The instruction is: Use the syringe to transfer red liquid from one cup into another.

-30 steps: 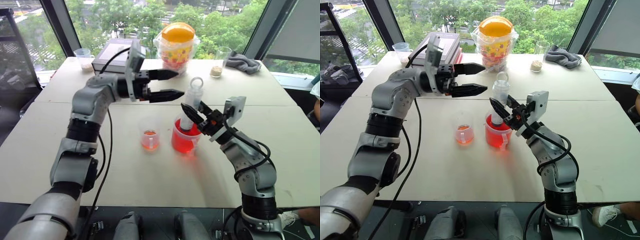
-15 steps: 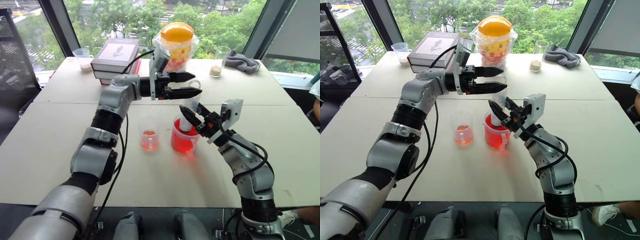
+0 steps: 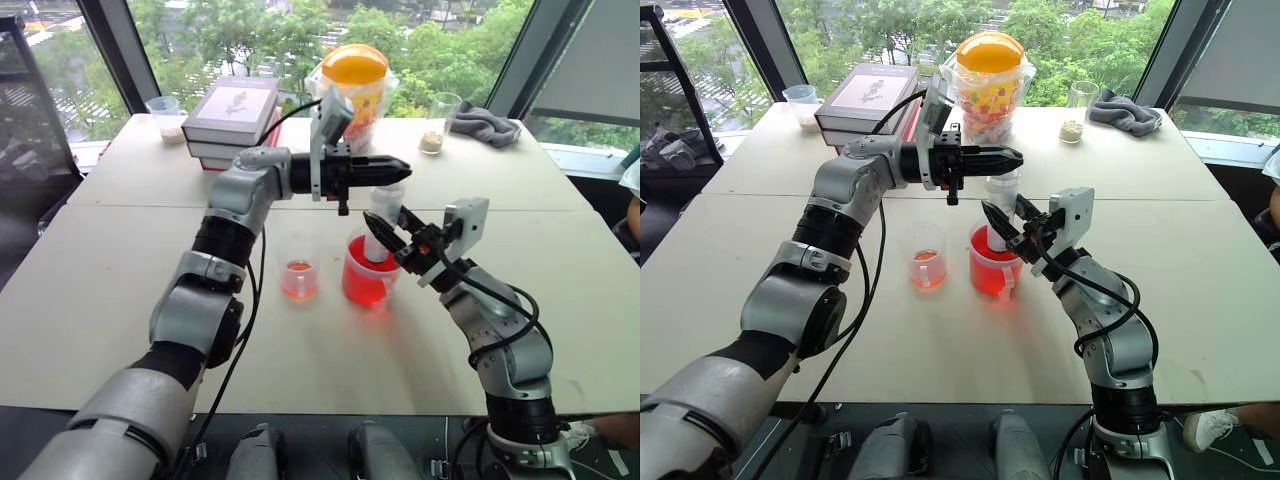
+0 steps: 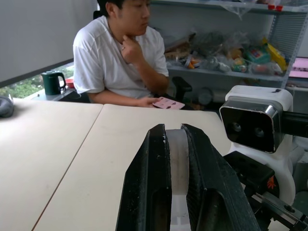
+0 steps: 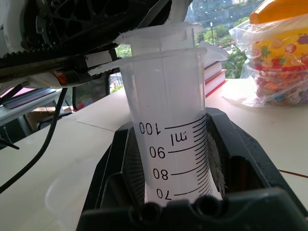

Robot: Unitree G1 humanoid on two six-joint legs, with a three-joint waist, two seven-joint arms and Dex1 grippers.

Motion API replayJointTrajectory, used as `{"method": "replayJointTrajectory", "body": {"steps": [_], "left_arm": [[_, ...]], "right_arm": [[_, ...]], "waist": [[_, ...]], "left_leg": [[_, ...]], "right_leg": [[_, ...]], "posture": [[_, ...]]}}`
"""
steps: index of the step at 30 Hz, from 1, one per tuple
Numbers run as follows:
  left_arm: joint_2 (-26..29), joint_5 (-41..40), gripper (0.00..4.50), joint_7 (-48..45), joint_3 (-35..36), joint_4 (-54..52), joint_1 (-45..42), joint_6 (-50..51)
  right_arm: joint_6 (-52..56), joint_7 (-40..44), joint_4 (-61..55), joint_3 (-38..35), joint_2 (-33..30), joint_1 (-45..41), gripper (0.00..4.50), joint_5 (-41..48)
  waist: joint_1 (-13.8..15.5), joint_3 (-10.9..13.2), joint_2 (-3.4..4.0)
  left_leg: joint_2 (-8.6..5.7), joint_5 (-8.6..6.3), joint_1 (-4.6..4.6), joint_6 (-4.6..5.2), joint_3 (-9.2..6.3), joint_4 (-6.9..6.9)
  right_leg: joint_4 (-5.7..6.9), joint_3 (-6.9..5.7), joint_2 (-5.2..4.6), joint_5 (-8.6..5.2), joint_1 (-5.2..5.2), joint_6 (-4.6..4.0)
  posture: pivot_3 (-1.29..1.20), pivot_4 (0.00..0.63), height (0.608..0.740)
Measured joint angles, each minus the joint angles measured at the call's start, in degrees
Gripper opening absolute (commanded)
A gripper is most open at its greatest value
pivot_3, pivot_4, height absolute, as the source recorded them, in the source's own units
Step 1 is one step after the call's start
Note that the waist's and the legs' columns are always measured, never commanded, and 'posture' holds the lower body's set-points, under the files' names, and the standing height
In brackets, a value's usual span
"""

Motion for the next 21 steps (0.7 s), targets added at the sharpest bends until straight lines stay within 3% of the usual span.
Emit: {"method": "replayJointTrajectory", "body": {"steps": [21], "left_arm": [[0.06, -0.01, 0.03, 0.01, 0.42, 4.2, -3.86, -1.24]], "right_arm": [[-0.67, -0.65, 0.59, 0.02, -0.01, 0.11, 1.4, 0.09]], "waist": [[-0.02, 0.0, 0.0]], "left_leg": [[0.0, 0.0, 0.0, 0.0, 0.0, -0.01]], "right_leg": [[0.0, 0.0, 0.0, 0.0, 0.0, 0.0]], "posture": [[0.0, 0.15, 0.74]]}}
